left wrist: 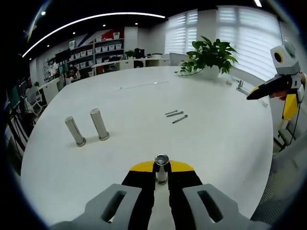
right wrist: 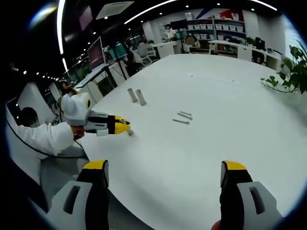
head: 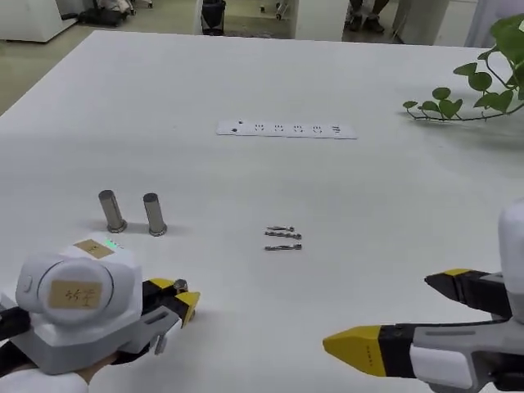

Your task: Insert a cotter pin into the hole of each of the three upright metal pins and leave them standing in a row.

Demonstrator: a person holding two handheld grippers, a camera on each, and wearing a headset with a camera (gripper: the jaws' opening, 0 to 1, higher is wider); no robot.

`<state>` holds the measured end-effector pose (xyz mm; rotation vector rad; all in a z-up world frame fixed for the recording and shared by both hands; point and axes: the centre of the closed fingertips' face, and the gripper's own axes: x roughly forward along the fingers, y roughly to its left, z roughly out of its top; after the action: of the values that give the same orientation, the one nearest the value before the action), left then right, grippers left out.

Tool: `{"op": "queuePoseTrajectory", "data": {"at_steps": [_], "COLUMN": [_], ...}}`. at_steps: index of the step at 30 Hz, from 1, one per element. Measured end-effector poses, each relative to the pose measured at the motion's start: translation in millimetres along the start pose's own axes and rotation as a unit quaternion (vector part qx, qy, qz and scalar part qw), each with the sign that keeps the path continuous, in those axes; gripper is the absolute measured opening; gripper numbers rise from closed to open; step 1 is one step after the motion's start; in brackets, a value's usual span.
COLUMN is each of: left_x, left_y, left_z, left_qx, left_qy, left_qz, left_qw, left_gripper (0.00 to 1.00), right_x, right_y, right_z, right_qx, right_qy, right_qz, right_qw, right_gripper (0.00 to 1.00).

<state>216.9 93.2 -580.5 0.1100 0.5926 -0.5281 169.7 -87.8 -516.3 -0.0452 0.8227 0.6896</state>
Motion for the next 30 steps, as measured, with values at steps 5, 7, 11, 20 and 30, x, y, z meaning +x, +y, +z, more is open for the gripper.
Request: {"op": "queuePoseTrajectory", "data": {"at_steps": [5,7,11,20,30], "left_x": [0.0,-0.6,-0.8,-5.2,-25.4], "left_y": [0.4,-0.3,-0.1,-1.2,-10.0], "left_z": [0.3,0.5,0.5,4.9,5.5], "left_qx": [0.001,-0.002,-0.007,-0.016,-0.029], "left_qy": [-0.007,-0.010,-0.015,-0.022,-0.025], "left_qz": [0.001,0.001,0.003,-0.007,-0.051], "left_qw": [1.0000,0.9999,0.9999,0.9996,0.9980], "left_gripper": [0.06,0.06,0.06,0.24,0.56], "right_x": [0.5,0.5,-0.2,-0.2,0.7], "right_y": [-1.3,-1.3,-0.7,4.7,6.5], "right_z": [-0.2,-0.7,-1.0,2.9,2.0], "right_qx": [0.001,0.004,0.002,-0.003,-0.004], "right_qy": [0.001,0.002,0.003,0.000,0.003], "right_qz": [-0.001,-0.001,-0.001,0.006,0.010], "right_qw": [1.0000,1.0000,1.0000,1.0000,0.9999], "right_gripper": [0.95,0.95,0.95,0.94,0.95]}}
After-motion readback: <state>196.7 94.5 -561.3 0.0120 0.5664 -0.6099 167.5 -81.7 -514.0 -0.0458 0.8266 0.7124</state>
